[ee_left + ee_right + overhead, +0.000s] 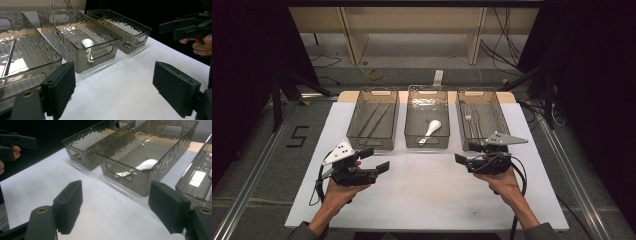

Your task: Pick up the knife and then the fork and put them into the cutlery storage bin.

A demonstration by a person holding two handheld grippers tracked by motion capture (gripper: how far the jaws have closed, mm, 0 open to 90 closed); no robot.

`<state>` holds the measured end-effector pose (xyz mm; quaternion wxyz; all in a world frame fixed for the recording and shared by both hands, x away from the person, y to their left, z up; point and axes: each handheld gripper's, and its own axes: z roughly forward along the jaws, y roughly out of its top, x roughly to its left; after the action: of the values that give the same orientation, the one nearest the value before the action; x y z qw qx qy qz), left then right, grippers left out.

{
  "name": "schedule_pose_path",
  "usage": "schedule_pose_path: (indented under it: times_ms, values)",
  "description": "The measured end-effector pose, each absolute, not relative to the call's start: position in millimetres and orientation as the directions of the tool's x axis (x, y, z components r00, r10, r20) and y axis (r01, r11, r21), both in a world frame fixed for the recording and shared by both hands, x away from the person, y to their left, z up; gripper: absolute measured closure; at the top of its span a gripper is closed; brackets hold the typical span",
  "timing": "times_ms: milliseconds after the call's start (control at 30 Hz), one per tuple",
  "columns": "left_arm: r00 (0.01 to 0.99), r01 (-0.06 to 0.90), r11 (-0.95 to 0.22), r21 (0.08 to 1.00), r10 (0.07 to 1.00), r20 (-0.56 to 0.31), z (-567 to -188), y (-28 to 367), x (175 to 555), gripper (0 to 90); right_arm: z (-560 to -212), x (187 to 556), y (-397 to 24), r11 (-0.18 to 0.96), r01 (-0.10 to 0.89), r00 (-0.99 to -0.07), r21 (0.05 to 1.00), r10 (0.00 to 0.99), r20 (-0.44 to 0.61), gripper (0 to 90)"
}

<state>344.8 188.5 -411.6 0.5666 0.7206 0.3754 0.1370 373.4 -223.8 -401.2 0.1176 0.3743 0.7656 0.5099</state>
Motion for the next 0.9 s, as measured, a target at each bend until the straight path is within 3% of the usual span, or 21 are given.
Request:
schedule_pose_path:
  times_ms: [900]
  values:
    - [0.700, 0.398, -0.076, 0.914, 0.670, -0.248, -412.3, 185.5, 343.0, 17.4, -428.7, 329.0, -245.2, 0.163, 0.416, -0.674, 0.894, 0.716, 0.183, 26.0]
